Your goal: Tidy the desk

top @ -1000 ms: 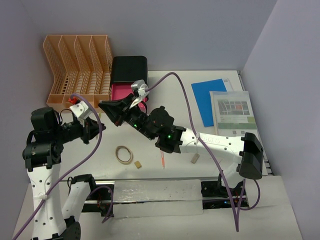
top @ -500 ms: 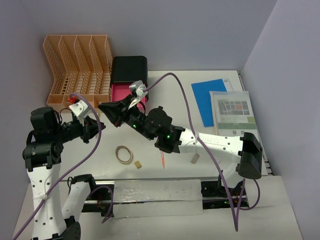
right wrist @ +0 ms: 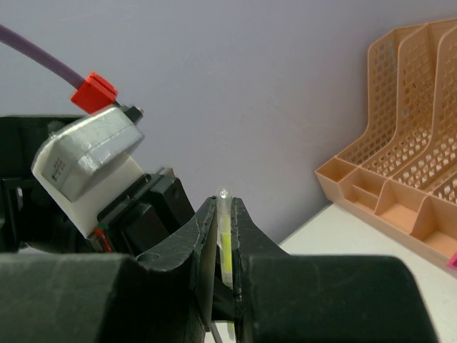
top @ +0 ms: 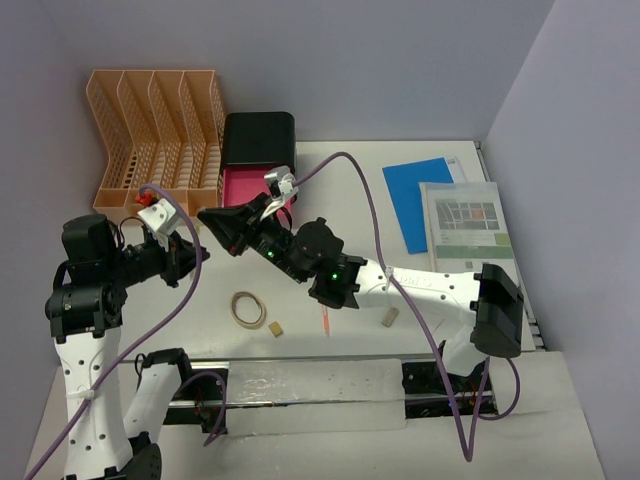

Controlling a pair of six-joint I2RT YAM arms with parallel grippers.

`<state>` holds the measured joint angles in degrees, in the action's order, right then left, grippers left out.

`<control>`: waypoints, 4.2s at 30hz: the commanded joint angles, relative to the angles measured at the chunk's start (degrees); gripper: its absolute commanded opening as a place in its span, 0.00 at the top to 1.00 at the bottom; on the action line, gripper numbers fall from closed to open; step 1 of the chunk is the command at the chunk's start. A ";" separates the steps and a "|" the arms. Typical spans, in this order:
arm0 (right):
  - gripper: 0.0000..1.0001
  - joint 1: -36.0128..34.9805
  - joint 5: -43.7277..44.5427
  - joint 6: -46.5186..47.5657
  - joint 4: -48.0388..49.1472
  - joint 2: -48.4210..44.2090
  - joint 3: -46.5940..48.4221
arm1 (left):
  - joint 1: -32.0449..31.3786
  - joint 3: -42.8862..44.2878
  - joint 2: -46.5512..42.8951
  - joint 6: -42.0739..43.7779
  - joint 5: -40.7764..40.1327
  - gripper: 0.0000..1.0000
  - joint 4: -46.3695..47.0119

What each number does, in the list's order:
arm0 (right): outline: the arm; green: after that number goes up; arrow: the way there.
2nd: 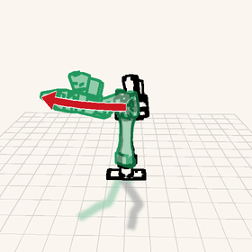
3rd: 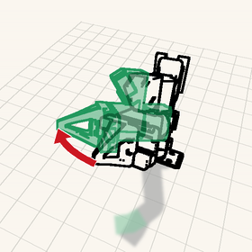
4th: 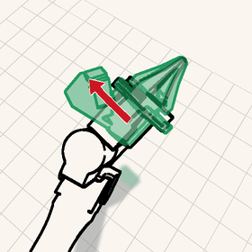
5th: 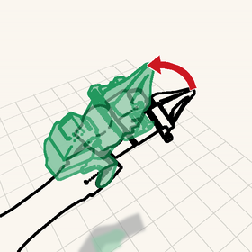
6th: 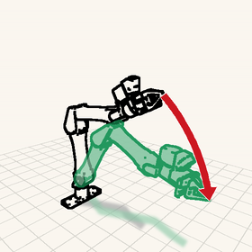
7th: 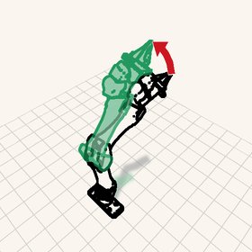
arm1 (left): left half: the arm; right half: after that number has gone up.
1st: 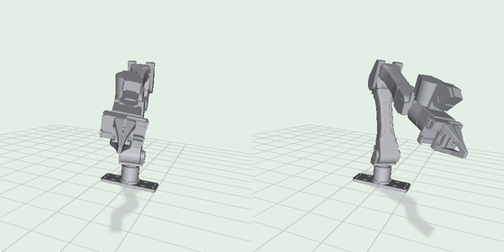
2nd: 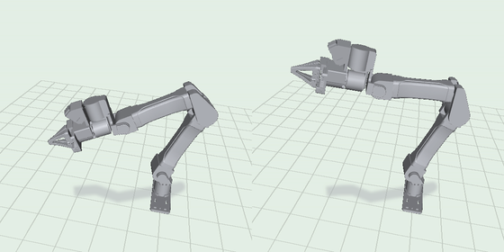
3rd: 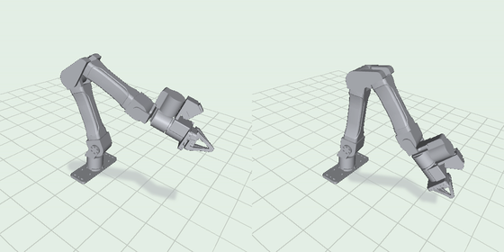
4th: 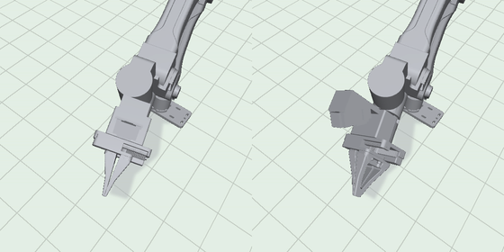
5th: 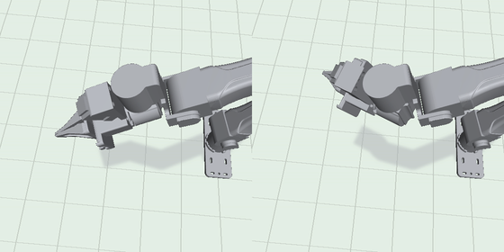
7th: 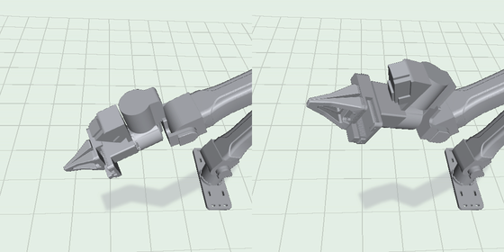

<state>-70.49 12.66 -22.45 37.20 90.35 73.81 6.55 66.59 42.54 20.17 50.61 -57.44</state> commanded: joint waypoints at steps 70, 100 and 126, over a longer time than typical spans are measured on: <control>1.00 -7.10 8.76 -6.71 -11.31 8.24 -15.90 | -1.11 -7.22 8.02 -4.88 -14.28 1.00 30.20; 1.00 6.30 23.44 -5.41 -26.39 -35.57 -47.37 | -28.23 14.16 55.85 10.27 -46.03 1.00 43.88; 0.89 8.26 23.34 -6.88 -28.71 -33.30 -46.25 | -28.43 13.57 58.38 21.65 -48.33 0.84 36.46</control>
<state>-62.58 33.89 -28.60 8.67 56.84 25.27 -21.65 79.85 101.06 38.48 1.53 -19.17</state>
